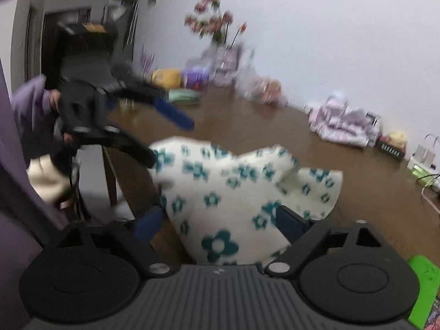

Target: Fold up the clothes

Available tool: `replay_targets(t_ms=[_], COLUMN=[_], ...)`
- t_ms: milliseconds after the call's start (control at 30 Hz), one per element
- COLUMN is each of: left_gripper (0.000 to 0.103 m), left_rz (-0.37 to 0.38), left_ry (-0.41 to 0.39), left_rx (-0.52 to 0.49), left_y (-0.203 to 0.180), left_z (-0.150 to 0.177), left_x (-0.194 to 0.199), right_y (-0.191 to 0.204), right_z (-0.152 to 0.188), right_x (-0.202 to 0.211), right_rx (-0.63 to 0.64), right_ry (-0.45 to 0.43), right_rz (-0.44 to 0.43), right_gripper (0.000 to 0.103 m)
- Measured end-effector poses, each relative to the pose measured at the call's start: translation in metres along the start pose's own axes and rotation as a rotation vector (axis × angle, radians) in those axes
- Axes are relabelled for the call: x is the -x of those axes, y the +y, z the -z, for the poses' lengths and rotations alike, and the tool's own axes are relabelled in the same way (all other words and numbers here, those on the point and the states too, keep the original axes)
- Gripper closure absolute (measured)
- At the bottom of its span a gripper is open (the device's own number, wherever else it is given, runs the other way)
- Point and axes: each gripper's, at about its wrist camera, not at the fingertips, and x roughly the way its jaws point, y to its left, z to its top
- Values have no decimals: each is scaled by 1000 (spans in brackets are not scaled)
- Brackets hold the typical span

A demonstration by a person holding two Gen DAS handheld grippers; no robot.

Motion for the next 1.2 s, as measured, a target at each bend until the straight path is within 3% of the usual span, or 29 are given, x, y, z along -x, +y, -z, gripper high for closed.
replay_targets(t_ms=[100,300,433,533,600,667,833,900,1033,1167,1200], left_gripper=[16,20,22,7,6,7,7,6,12,22,24], left_rz=[-33,-19,-86,-222,-270,-253,-226,-209,-139,-51,-26], left_ry=[35,110,102,34,4,9,19,8,70,129,134], left_rx=[-69,-114,-179,-338,-478,-580,-718,-758,-784,-622,-574], left_y=[-10,-18,-28,-49,-68,-83,-96,-96,-92,-69,-63], left_z=[3,15,18,21,28,37,43,42,46,43,42], left_x=[-14,-25,-15,-2,0,-2,-9,-11,-28,-36,-37], right_y=[-2,-4,-8,-12,-16,-20,-23,-20,-14,13,24], right_z=[2,5,9,10,10,12,9,6,-3,-1,2], right_x=[-7,-11,-6,-1,1,3,3,3,5,17,21], right_rx=[18,-17,-75,-92,-129,-170,-207,-196,-171,-28,31], right_ry=[19,24,11,15,15,13,36,35,31,-7,-21], right_rz=[-6,-55,-101,-155,-211,-269,-381,-366,-327,-232,-226], right_gripper=[29,42,65,72,74,75,75,75,59,18,16])
